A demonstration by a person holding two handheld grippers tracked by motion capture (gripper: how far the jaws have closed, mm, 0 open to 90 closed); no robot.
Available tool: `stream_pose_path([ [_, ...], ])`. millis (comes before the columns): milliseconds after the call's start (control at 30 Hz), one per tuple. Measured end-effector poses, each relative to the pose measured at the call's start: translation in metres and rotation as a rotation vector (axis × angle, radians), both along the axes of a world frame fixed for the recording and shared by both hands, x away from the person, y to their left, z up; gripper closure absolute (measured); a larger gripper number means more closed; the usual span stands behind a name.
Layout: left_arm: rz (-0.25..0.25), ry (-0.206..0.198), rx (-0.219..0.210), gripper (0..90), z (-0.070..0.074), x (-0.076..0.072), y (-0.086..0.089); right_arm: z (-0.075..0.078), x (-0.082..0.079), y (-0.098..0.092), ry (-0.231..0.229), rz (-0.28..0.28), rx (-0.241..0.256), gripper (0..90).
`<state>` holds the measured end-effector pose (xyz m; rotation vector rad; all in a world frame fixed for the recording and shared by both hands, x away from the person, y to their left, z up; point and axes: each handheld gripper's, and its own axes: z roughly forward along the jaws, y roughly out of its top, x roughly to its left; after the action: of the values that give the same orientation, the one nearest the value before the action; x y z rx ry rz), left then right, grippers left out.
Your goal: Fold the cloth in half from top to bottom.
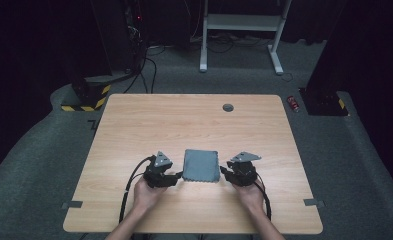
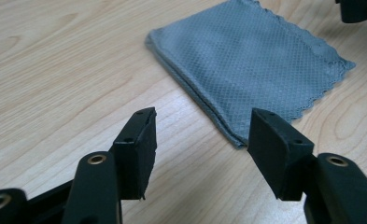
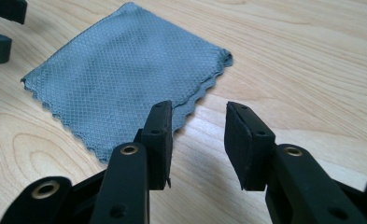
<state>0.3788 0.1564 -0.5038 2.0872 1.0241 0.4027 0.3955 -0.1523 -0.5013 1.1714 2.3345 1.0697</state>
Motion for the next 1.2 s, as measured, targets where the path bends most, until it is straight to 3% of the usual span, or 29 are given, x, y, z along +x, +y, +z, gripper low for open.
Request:
stream_pose_path([
  [400, 0.070, -0.025, -0.083, 41.9, 0.010, -0.010, 0.035, 0.005, -0.012, -0.022, -0.023, -0.043, 0.054, 61.2],
  [733, 0.108, -0.028, -0.104, 41.1, 0.010, -0.018, 0.052, 0.012, -0.020, -0.035, -0.048, -0.060, 0.082, 60.5],
  [1033, 0.143, -0.034, -0.106, 40.7, 0.007, -0.026, 0.066, 0.004, -0.027, -0.049, -0.036, -0.105, 0.113, 60.2],
  [1200, 0.164, -0.029, -0.108, 40.5, 0.003, -0.031, 0.075, 0.001, -0.030, -0.055, -0.037, -0.116, 0.106, 60.3],
])
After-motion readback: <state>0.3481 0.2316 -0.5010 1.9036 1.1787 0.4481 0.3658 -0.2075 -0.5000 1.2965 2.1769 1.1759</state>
